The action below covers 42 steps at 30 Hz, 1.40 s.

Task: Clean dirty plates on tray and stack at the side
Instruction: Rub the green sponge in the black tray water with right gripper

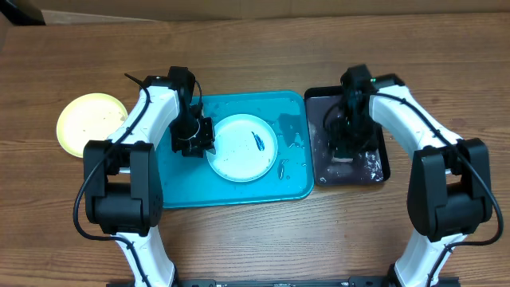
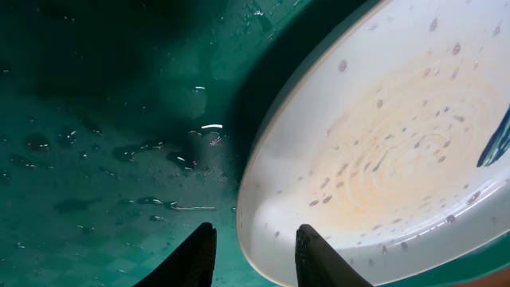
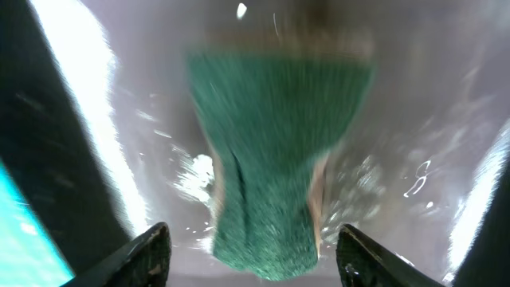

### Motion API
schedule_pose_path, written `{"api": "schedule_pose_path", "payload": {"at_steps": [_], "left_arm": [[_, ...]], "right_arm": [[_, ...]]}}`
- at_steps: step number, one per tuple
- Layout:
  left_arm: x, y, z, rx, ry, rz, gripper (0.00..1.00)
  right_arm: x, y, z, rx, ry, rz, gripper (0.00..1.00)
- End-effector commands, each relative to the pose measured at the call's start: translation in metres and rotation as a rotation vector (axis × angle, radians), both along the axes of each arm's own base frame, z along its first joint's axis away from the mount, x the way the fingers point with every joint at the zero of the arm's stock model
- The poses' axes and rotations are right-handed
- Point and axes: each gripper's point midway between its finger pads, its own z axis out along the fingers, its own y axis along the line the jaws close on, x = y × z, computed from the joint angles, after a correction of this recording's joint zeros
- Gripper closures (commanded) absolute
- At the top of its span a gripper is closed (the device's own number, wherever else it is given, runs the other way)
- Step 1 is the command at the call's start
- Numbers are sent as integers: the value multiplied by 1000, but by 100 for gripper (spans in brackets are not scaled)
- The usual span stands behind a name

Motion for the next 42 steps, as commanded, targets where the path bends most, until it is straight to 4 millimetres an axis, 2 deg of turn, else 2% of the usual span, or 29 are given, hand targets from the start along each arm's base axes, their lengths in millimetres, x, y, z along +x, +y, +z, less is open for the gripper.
{"api": "schedule_pose_path", "payload": {"at_steps": [1,6,13,20,28,30,35,39,42], "left_arm": [[-3,-4,1,7,1,-5,65],[-3,-3,1,7,3,-5,65],[-3,-3,1,7,3,-5,65],[-3,-3,1,7,3,-5,65],[-3,-3,1,7,2,-5,64],[-3,-3,1,7,2,-5,64],[-2,-1,0,23,-3,-7,64],[0,8,-2,75,-12,-13,65],[0,8,-2,77,-12,-13,73]], "right_arm": [[23,-1,19,11,-87,-13,32],[19,-1,13,8,-76,-11,37],[8,-3,-9,6,-59,-15,44],[11,-2,-11,9,-73,-19,57],[9,-3,-19,8,-74,-30,57],[10,-2,-19,10,-81,-30,70],[14,-2,-13,12,-87,-29,88],[17,-1,-2,12,-88,-29,92],[20,0,4,13,-94,-29,92]]}}
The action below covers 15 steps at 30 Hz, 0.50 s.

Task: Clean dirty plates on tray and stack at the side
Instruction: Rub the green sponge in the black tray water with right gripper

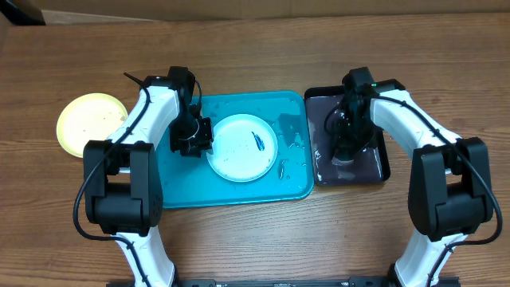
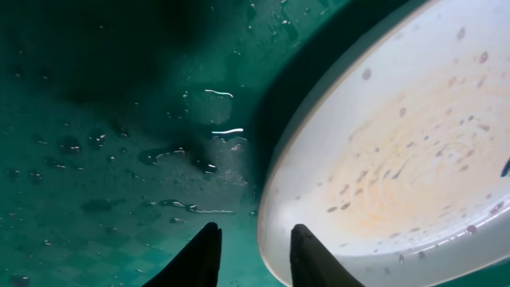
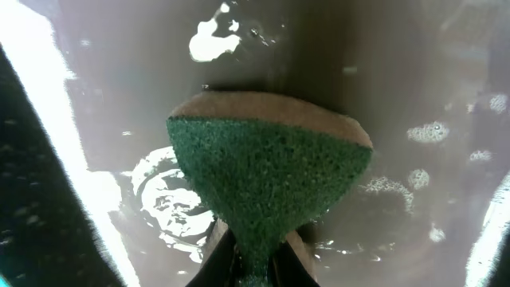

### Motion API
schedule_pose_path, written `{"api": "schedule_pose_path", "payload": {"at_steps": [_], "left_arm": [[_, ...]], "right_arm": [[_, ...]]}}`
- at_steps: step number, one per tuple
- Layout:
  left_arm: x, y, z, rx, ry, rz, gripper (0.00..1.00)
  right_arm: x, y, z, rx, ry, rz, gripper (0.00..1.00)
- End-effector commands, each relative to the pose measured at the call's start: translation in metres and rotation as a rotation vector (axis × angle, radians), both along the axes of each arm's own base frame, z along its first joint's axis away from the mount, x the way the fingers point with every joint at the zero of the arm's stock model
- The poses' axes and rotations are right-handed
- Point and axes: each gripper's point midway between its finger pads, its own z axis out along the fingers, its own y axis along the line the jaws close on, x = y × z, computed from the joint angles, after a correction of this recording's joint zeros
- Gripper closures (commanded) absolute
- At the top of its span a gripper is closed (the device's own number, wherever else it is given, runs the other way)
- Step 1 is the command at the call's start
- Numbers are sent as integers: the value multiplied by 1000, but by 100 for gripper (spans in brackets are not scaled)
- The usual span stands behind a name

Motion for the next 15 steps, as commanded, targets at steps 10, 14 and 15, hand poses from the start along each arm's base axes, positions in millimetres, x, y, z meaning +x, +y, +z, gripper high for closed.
{"api": "schedule_pose_path", "payload": {"at_steps": [10,14,15], "left_arm": [[3,-4,0,30,-26,-21,76],[4,-5,-1,34,-32,-26,81],[4,-5,-1,37,-32,-27,81]], "right_arm": [[18,3,20,8,-70,0,92],[18,3,20,8,-71,0,92],[18,3,20,8,-70,0,92]]}}
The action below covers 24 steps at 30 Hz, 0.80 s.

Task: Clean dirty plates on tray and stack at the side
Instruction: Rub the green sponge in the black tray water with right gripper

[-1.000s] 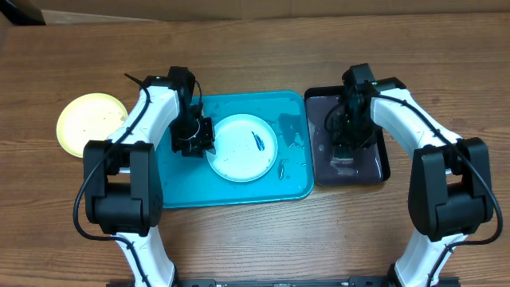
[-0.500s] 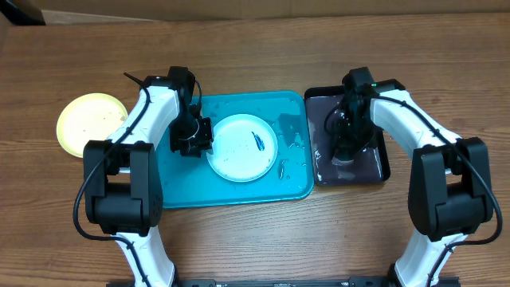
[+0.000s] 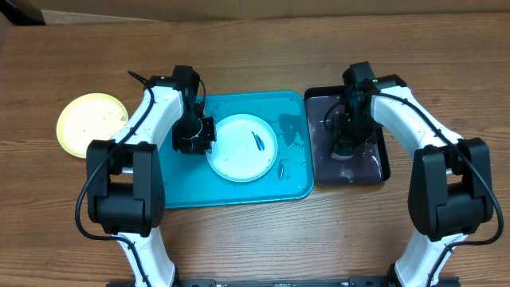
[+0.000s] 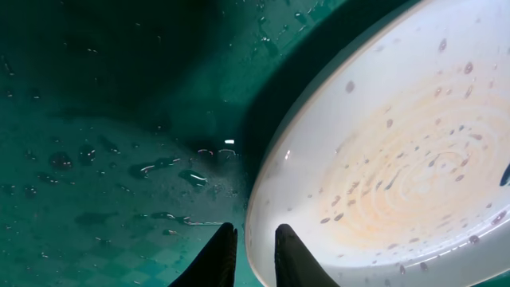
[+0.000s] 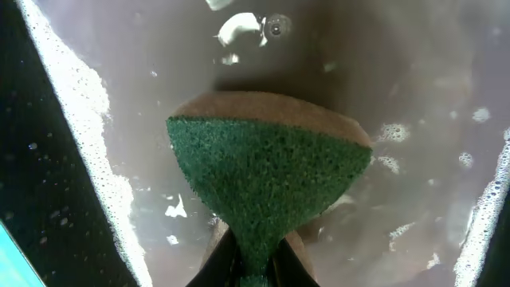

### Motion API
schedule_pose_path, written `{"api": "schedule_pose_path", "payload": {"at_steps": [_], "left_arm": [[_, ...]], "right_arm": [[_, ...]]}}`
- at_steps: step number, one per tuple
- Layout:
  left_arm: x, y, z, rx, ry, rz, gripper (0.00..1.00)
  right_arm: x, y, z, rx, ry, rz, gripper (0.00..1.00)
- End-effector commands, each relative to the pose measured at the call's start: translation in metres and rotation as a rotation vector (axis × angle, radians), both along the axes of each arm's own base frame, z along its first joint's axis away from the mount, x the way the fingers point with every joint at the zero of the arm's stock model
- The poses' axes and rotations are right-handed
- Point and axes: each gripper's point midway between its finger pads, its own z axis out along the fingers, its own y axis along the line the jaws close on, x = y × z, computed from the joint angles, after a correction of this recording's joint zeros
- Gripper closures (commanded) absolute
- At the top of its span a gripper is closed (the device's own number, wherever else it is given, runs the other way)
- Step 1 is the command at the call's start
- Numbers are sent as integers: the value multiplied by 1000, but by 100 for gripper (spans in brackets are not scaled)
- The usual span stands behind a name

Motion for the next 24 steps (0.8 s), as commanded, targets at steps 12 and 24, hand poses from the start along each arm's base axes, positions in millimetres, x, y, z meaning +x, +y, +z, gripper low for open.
{"api": "schedule_pose_path", "payload": {"at_steps": [12,24], "left_arm": [[-3,3,-4,35,3,-6,81],[-2,4,-6,42,-5,-9,91]], "right_arm": [[10,1,13,3,-45,-1,92],[10,1,13,3,-44,0,91]]}}
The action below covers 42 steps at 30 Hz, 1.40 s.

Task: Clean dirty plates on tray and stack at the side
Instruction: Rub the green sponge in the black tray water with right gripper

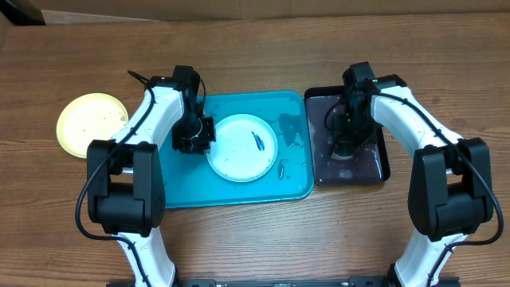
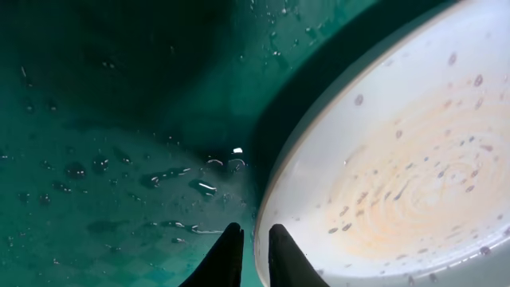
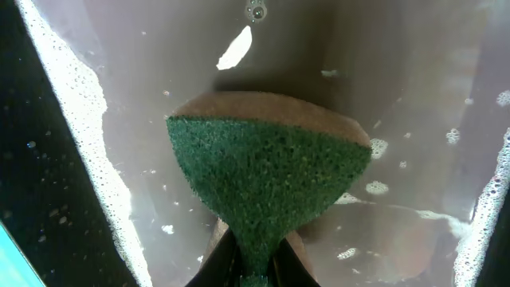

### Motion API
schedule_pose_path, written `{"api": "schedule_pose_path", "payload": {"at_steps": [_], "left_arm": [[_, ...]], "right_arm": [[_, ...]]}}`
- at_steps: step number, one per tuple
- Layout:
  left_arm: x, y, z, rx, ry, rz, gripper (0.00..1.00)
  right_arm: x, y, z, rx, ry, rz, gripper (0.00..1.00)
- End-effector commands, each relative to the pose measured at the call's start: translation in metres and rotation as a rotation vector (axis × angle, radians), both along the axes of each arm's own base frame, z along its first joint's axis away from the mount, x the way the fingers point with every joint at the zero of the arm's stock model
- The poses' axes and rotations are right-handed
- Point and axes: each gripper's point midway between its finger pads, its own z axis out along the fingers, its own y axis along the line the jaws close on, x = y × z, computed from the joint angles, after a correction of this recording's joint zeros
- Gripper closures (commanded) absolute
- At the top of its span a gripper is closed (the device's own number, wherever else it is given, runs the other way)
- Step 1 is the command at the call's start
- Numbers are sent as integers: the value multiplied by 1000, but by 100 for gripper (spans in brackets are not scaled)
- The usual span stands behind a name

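A white plate (image 1: 241, 147) with orange smears and a blue streak lies on the wet teal tray (image 1: 183, 187). My left gripper (image 1: 194, 142) is at the plate's left edge. In the left wrist view the plate (image 2: 398, 175) fills the right side, and the gripper (image 2: 255, 239) pinches its rim, one finger on the plate and one over the tray. My right gripper (image 1: 348, 147) is down in the black tub (image 1: 378, 171) of soapy water. It (image 3: 253, 271) is shut on a green sponge (image 3: 267, 179), which bulges out past the fingers.
A yellow plate (image 1: 90, 123) lies on the wooden table left of the tray. Drops of water and small scraps dot the tray's right part (image 1: 287, 163). Foam lines the tub's wall (image 3: 72, 135).
My left fingers have drawn a little closer together on the white plate's rim. The right gripper still holds the sponge in the tub, and only the foam on the water has shifted.
At first my left jaws stood wide either side of the plate's rim, and my right gripper was open over the sponge in the tub. Then the right was shut on the sponge. The left jaws narrowed at each moment and now pinch the rim.
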Motion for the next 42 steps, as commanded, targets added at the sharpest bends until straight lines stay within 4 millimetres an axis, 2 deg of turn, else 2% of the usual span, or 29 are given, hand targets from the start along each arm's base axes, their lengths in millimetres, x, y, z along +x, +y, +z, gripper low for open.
{"api": "schedule_pose_path", "payload": {"at_steps": [1,6,20,29,32,37,42], "left_arm": [[-5,0,-5,20,9,-5,93],[-4,0,-7,20,2,-5,88],[-4,-2,-9,19,-2,-11,86],[-8,-4,-15,19,3,-17,96],[-10,-4,-15,17,13,-17,96],[-17,-10,-13,-21,41,-13,96],[-17,-14,-12,-44,44,-10,96]], "right_arm": [[10,1,13,3,-46,-1,91],[10,1,13,3,-44,0,91],[10,1,13,3,-45,0,91],[10,1,14,3,-46,1,91],[14,1,22,4,-52,10,96],[18,2,52,3,-51,21,96],[14,0,50,-4,-32,20,96]]}}
